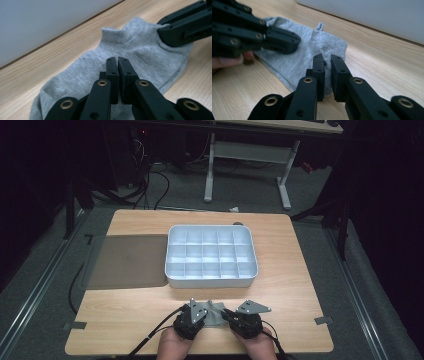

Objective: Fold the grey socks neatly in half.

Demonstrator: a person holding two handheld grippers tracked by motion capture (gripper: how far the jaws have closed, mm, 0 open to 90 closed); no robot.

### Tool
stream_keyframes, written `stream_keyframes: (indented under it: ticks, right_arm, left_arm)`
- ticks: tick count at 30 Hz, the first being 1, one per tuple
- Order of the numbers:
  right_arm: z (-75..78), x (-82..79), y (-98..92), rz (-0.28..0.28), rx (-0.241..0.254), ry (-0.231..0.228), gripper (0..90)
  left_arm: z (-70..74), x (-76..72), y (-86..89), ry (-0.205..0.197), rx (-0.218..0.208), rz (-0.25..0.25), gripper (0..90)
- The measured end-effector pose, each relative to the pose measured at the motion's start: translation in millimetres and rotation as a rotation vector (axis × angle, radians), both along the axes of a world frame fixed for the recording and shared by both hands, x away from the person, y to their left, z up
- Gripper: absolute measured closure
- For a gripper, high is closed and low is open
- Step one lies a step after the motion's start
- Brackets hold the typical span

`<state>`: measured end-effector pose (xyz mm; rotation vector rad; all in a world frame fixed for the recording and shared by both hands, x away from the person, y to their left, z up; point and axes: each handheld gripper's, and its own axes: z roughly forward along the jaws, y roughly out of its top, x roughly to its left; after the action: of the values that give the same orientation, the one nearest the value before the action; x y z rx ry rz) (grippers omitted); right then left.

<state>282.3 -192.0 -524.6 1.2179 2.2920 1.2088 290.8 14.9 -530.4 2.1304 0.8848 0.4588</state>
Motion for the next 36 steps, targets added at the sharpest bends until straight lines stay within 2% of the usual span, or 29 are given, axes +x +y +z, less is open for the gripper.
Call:
stream_keyframes:
  ticks: [2,8,11,16,17,19,22,24,27,30,32,35,36]
  right_arm:
    - [0.7,0.4,-3.6,-0.008,0.021,0.004,83.3]
    - [9.3,-0.7,-16.5,-0.025,0.102,-0.017,83.7]
    - [15.2,-2.3,-20.5,-0.028,0.147,-0.033,83.9]
    - [18.2,-3.9,-23.4,-0.027,0.157,-0.045,83.9]
    - [17.9,-3.8,-24.0,-0.027,0.154,-0.049,83.9]
    - [17.4,-3.7,-25.6,-0.034,0.145,-0.053,83.8]
    - [16.6,-2.0,-29.3,-0.041,0.146,-0.053,83.7]
    - [16.2,-1.6,-31.0,-0.045,0.143,-0.053,83.7]
    - [16.1,-1.4,-31.6,-0.049,0.14,-0.056,83.7]
    - [17.4,-2.4,-31.4,-0.053,0.13,-0.066,83.7]
    - [17.8,-3.4,-31.8,-0.048,0.119,-0.077,83.6]
    - [18.0,-4.5,-31.7,-0.043,0.108,-0.082,83.6]
    - [18.1,-5.1,-31.0,-0.045,0.106,-0.081,83.6]
  left_arm:
    - [0.4,-0.3,-4.6,-0.004,0.011,-0.007,87.3]
    - [0.9,-3.3,-27.7,-0.063,0.094,-0.029,87.6]
    - [1.3,-3.3,-37.6,-0.061,0.098,-0.039,87.7]
    - [0.5,-4.5,-45.2,-0.083,0.101,-0.046,87.4]
    - [1.2,-3.8,-44.1,-0.08,0.093,-0.04,85.3]
    - [4.9,-2.6,-38.1,-0.07,0.04,-0.019,80.9]
    - [16.3,-3.8,-19.5,-0.112,-0.039,0.038,77.4]
    - [21.6,-2.3,-4.4,-0.103,-0.069,0.069,73.9]
    - [21.4,0.7,14.8,-0.042,-0.11,0.088,66.0]
    - [13.6,-1.8,32.9,0.021,-0.171,0.09,59.8]
    - [7.6,-1.7,37.8,0.074,-0.198,0.078,56.3]
    - [1.6,3.5,37.7,0.113,-0.233,0.064,53.4]
    - [0.2,5.3,36.2,0.117,-0.232,0.063,53.9]
